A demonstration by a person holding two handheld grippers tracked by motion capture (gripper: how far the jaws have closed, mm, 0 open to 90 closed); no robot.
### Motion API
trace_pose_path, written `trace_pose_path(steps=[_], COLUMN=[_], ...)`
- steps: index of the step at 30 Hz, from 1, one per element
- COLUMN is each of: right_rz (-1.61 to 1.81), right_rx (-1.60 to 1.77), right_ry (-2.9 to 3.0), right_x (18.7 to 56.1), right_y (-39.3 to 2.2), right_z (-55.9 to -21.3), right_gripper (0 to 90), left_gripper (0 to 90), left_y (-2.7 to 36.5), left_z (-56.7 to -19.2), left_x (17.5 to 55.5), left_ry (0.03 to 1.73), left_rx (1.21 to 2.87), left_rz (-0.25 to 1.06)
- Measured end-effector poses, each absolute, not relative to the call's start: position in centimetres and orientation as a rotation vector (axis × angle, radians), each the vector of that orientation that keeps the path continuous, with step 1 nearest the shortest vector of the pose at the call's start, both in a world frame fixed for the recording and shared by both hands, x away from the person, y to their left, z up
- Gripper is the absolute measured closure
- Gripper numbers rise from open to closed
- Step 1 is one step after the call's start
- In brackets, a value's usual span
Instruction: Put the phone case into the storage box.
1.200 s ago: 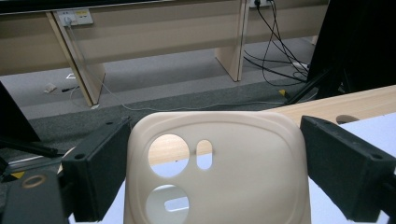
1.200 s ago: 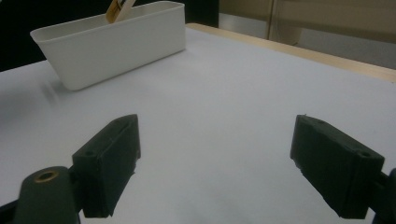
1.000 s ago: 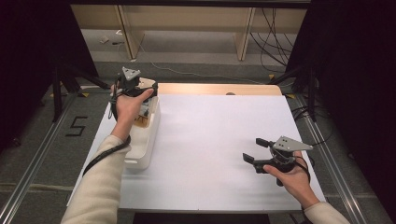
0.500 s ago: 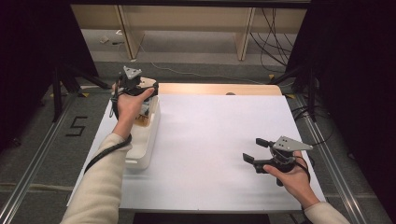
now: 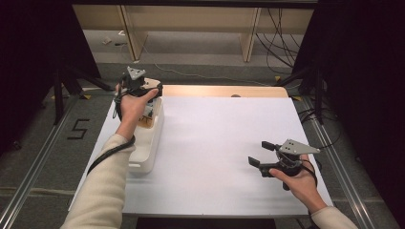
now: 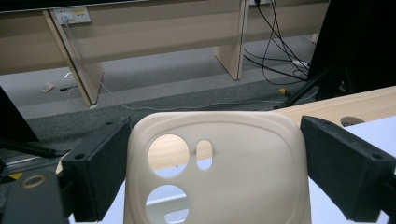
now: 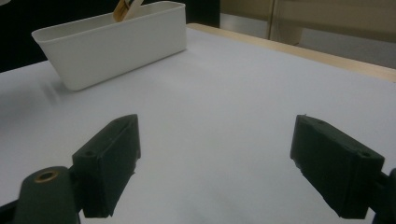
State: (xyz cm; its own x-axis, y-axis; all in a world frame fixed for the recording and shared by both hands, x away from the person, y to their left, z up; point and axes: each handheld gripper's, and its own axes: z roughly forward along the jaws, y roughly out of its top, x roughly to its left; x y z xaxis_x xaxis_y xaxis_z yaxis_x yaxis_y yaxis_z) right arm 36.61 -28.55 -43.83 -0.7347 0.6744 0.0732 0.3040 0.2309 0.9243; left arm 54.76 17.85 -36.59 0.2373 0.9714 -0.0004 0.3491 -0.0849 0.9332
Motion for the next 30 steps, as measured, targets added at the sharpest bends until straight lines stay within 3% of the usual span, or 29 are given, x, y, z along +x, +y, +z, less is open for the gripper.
trace_pose_path(steps=[30], right_rz=[1.514], right_rx=[0.903], right_ry=[2.166], right_x=[36.6], right_y=[-28.6], right_z=[-43.9], right_gripper=[16.8], left_gripper=[11.4], left_y=[17.9], left_z=[-36.4], left_x=[56.2], left_ry=[1.271], left_rx=[1.605], left_rz=[0.864])
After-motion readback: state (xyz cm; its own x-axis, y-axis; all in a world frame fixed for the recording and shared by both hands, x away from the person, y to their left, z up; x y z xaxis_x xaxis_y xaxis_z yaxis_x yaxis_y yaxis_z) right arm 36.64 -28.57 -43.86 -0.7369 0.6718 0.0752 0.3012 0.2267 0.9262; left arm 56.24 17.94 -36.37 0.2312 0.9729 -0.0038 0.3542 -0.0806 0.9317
